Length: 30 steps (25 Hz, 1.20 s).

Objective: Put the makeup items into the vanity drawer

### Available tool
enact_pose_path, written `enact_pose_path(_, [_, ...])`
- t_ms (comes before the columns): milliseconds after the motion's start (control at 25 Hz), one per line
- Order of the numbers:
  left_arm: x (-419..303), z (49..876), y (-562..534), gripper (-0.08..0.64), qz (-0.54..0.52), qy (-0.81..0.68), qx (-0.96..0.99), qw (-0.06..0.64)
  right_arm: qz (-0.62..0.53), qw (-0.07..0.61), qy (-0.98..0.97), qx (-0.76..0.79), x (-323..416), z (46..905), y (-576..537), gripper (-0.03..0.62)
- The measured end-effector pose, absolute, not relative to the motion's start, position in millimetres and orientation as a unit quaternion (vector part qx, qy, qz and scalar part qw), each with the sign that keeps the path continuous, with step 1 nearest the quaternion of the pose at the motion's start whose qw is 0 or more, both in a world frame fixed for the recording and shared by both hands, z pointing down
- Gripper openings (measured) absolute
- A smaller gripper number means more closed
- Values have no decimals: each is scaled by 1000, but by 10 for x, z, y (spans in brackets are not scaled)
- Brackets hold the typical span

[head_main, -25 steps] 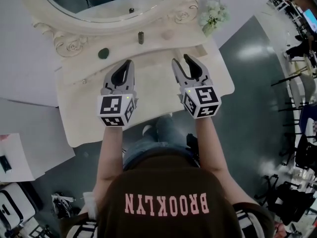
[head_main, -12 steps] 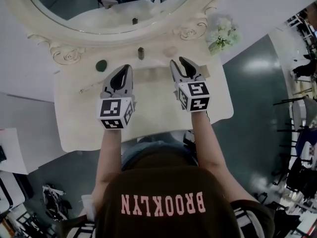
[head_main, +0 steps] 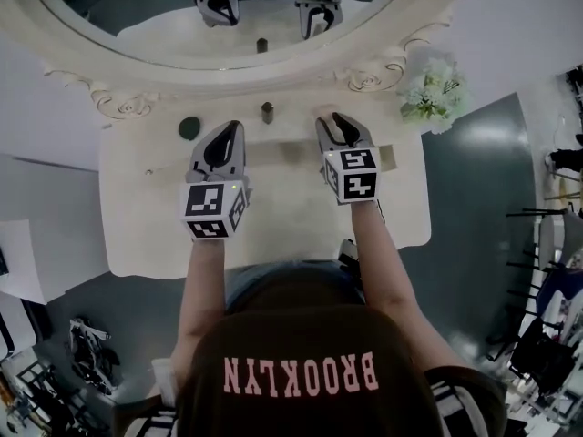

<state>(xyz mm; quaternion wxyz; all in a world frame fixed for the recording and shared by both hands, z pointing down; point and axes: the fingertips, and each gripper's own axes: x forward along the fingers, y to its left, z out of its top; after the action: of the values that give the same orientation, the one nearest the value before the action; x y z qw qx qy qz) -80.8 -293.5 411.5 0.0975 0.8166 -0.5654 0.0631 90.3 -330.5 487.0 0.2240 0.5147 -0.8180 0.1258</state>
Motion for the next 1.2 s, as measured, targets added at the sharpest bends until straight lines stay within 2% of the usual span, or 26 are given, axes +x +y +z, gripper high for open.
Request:
enact_pose_path(120, [-830,4165,-2981,8,67,-569,813,102,124,244,-813,513,912,4974,-3342,117])
enact_pose_path(200, [-830,4183,-2995,8,68,-570,812,103,120,248,-812,514,923,4989,-3360,87])
enact_pose_path(400, [-804,4183,-2983,8,72,-566,815,102,114,247,-812,516,937,4954,-3343,78])
enact_pose_path(800, [-730,4073,-2734,8,70,-531,840,90,112,202,-789,570,1132,4686,-2949,78])
enact_pose_path(1200, [-466,3969,-2554,8,59,-492,865,79,109,185,-761,612,1461,4555,-2543,78])
